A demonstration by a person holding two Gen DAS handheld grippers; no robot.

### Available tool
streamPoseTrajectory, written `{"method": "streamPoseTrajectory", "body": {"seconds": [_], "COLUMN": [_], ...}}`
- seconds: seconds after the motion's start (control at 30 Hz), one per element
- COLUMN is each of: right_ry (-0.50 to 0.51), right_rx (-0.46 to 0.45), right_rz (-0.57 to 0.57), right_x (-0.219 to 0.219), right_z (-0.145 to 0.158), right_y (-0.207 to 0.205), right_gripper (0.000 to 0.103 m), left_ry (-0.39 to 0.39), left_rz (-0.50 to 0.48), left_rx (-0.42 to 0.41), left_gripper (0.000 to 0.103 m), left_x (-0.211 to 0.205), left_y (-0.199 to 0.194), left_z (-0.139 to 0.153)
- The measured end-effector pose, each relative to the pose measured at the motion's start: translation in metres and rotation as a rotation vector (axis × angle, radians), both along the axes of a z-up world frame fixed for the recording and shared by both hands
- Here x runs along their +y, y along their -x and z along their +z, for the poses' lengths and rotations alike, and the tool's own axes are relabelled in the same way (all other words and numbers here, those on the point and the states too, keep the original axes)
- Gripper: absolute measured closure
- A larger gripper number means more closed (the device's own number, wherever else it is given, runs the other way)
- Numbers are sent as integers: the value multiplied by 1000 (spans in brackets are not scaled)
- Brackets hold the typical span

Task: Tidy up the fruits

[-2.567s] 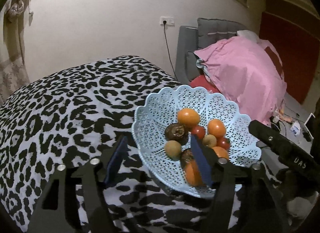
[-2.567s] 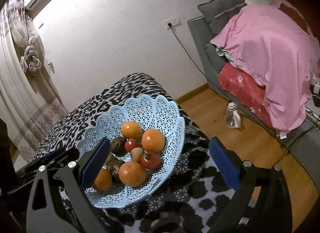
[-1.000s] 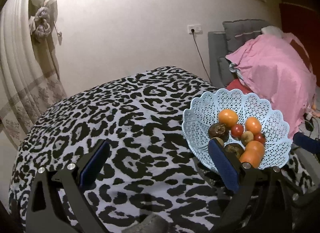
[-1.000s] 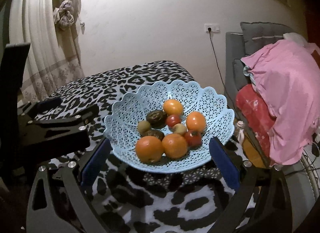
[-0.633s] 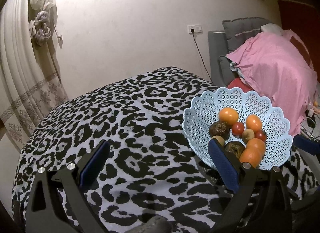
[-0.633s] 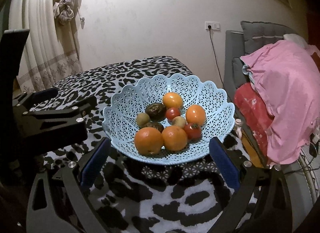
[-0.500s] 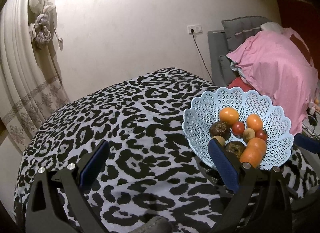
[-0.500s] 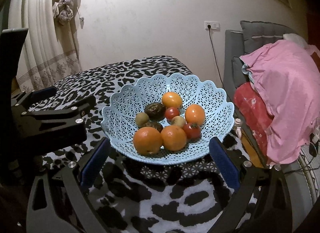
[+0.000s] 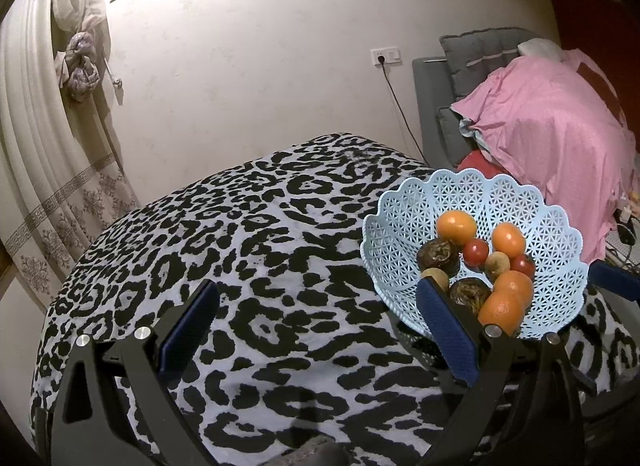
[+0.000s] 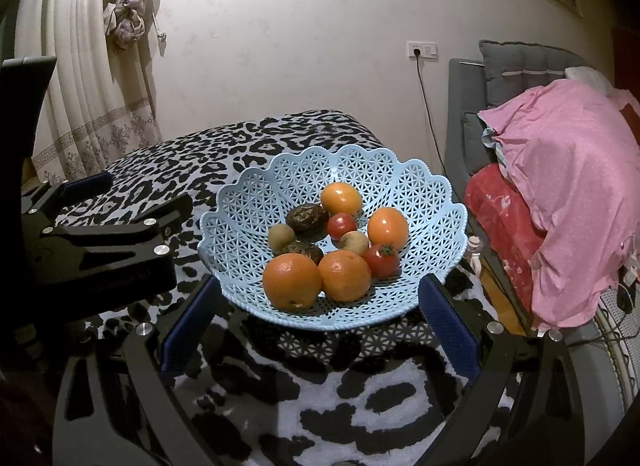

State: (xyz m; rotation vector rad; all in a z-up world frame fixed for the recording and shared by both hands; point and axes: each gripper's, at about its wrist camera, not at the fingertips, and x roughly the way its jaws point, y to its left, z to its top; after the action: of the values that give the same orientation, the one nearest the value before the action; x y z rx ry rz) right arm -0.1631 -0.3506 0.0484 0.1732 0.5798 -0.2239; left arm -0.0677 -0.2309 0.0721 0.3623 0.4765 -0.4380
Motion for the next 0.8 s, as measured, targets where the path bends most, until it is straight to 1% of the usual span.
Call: {"method": "streamPoseTrajectory", "body": {"seconds": [0.37,0.6,0.8], "right_ry": [4,-1,-2], "right_rx": [-5,0,4], "right_rz": [1,-8,-10], "right_x": [2,1,2], "right_z": [2,1,1], "right_y": [-3,-3,-3], "right_gripper": [3,3,3], "left_ry": [5,8,12], "left_rz": [5,-4,-6], "left_rx": [3,-11,-1], "left_gripper": [5,5,5], "left_x": [2,2,3], "left_y": [-1,0,0], "left_z": [0,1,1]}}
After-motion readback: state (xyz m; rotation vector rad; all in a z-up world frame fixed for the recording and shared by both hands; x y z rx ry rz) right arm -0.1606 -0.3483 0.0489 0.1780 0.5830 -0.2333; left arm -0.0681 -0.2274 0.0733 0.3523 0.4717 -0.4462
